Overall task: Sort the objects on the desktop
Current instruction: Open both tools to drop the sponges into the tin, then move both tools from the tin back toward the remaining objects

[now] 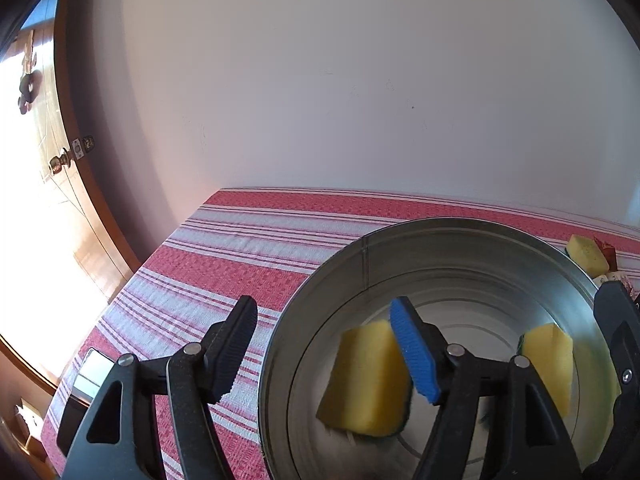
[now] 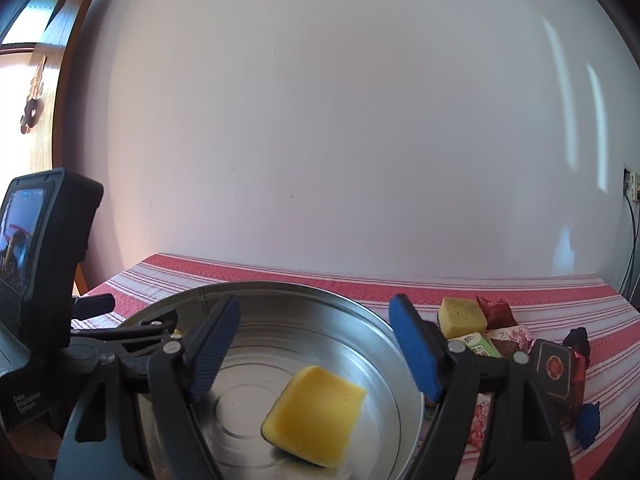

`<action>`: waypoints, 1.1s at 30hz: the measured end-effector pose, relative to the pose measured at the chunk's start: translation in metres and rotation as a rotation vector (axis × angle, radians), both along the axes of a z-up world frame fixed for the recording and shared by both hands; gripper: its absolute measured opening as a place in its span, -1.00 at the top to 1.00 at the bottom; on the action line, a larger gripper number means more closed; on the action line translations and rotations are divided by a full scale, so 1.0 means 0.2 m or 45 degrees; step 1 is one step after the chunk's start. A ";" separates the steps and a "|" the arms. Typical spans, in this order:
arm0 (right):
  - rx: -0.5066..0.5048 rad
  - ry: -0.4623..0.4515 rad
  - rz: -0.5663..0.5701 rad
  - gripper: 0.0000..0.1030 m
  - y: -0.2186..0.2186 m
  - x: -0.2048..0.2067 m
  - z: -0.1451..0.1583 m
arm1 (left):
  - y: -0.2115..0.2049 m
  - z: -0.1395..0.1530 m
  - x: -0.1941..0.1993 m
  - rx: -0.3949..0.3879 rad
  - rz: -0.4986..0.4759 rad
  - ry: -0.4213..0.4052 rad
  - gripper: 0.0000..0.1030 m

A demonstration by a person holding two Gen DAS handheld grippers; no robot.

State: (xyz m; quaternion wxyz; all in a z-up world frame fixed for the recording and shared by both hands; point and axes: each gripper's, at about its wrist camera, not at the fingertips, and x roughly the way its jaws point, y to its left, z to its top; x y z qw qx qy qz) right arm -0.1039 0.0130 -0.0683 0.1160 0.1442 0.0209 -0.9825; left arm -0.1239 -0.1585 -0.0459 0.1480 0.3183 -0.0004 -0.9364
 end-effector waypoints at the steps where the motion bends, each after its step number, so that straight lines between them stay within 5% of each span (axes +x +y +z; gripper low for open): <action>1: -0.008 0.011 -0.005 -0.54 0.01 0.00 0.00 | 0.00 0.00 0.01 -0.001 0.002 -0.002 -0.38; 8: -0.073 0.201 -0.083 -1.00 -0.01 0.18 0.10 | -0.03 0.00 0.01 0.032 0.018 0.018 -0.38; 21: -0.063 0.195 -0.110 -1.00 -0.03 0.17 0.10 | -0.01 0.01 0.06 0.003 0.008 0.106 -0.38; 33: -0.124 0.195 -0.270 -1.00 0.23 0.21 0.09 | 0.08 0.07 0.17 0.015 -0.062 0.341 -0.38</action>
